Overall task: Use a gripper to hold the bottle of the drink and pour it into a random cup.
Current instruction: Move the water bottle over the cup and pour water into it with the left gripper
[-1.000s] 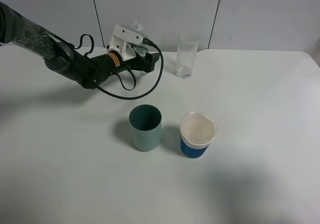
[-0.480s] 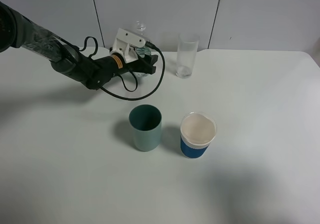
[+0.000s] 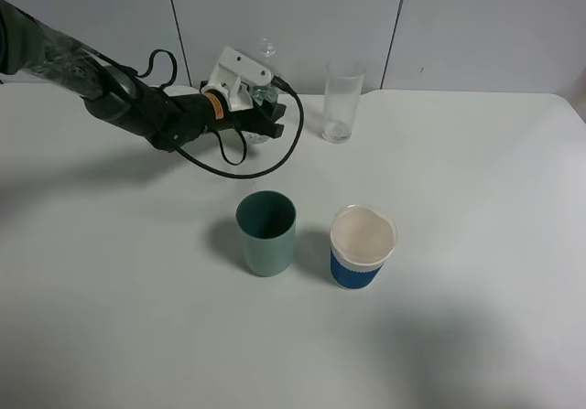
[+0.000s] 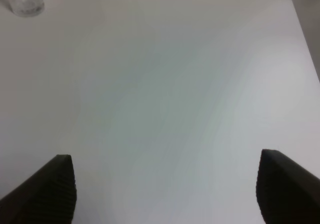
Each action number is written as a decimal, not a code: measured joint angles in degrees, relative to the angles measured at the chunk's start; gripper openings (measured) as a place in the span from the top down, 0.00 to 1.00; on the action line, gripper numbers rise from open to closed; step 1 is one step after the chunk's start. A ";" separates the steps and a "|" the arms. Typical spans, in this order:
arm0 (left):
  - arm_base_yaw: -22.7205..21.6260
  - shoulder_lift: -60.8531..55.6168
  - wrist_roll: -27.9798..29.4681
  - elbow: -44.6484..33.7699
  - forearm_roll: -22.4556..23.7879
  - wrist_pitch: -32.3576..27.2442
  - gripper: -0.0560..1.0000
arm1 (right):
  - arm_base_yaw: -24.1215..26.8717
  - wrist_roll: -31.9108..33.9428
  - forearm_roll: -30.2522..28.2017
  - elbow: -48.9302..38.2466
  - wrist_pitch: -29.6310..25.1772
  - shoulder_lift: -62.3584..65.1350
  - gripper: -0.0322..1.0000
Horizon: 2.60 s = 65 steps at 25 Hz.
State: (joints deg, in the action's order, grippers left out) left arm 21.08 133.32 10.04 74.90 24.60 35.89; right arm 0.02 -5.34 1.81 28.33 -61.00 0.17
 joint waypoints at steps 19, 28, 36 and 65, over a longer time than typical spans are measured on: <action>-1.35 -27.63 -0.92 -23.40 -0.87 -5.71 0.43 | 0.00 0.00 0.00 0.00 0.00 0.00 0.25; -1.35 -39.42 -0.30 -26.67 -2.59 -13.66 0.43 | 0.00 0.00 0.00 0.00 0.00 0.00 0.25; -0.56 -42.38 -13.98 -26.70 -23.35 -14.87 0.43 | 0.00 0.00 0.00 0.00 0.00 0.00 0.25; 8.47 -26.87 -79.32 -12.10 -81.56 -13.27 0.43 | 0.00 0.00 0.00 0.00 0.00 0.00 0.25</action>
State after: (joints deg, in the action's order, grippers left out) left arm 29.55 106.45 -69.28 62.80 -56.96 22.62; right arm 0.02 -5.34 1.81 28.33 -61.00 0.17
